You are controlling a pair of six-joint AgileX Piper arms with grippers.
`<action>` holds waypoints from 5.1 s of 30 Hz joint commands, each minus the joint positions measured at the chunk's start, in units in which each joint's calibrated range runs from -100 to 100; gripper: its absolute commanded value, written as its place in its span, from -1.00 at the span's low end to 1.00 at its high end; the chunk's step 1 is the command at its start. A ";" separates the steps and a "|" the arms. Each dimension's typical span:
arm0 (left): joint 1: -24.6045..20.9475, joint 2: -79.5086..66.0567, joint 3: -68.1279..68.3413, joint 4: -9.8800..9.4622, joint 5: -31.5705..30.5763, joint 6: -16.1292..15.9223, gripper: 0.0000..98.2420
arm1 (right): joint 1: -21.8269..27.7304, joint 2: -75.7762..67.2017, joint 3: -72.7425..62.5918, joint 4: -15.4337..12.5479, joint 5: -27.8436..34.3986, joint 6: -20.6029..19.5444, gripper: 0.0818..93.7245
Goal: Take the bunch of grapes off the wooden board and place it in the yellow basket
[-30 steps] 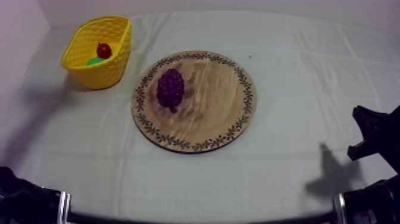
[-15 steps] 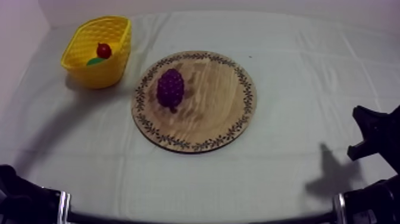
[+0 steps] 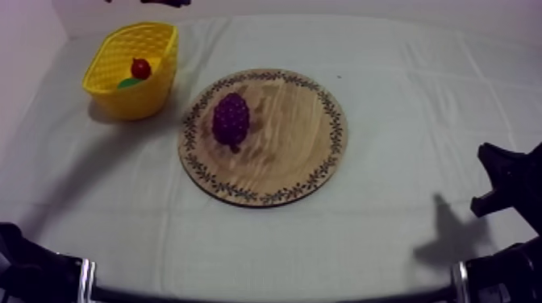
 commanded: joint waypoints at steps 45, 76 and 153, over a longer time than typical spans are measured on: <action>1.58 23.57 3.02 6.40 3.48 6.88 0.96 | 0.02 -0.01 -0.03 0.01 0.00 -0.02 -0.99; 2.32 39.41 -4.60 7.55 -0.41 6.64 0.78 | 0.02 -0.01 -0.03 0.01 0.00 -0.02 -0.99; -19.17 17.81 14.53 -2.99 -37.40 -7.99 -0.09 | 0.02 -0.01 -0.03 0.01 0.00 0.00 -0.99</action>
